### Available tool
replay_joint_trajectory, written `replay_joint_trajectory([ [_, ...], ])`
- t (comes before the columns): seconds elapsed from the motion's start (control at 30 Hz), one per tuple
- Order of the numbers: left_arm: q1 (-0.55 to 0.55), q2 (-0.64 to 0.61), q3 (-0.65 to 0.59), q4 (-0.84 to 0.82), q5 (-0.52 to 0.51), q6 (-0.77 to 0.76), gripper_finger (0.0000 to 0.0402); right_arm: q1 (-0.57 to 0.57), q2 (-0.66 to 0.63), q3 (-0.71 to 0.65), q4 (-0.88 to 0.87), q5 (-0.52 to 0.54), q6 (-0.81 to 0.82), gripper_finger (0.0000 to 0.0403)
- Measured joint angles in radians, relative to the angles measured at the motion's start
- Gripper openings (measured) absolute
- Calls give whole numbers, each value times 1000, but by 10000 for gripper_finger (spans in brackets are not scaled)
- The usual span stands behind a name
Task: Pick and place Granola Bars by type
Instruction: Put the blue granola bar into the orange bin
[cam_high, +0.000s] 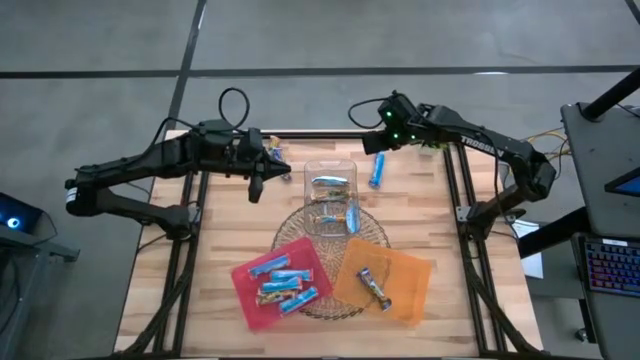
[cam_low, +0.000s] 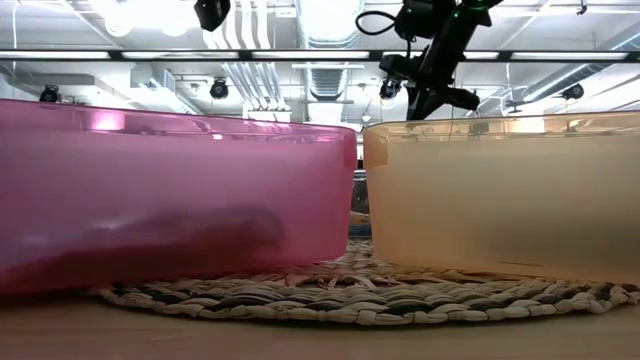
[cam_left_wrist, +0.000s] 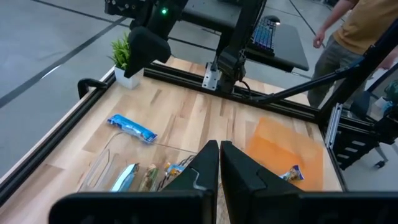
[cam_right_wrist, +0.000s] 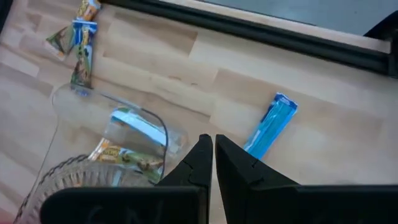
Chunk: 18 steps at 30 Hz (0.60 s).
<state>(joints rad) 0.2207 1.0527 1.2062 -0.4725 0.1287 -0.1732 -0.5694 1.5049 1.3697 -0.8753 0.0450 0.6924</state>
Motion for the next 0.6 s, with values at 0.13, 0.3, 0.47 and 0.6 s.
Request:
replay_joint_trajectory([
  [0.13, 0, 0, -1, -1, 0, 1, 0, 0, 1, 0, -5, -16, -18, 13],
  [0.3, 0, 0, -1, -1, 0, 8, 0, -2, 3, 0, -10, -44, -24, 15],
  [0.47, 0, 0, -1, -1, 0, 9, 0, 1, -6, 1, 19, -42, -100, 41],
  [0.6, 0, 0, -1, -2, 0, 5, 0, 3, -15, 24, 34, -41, -150, 75],
])
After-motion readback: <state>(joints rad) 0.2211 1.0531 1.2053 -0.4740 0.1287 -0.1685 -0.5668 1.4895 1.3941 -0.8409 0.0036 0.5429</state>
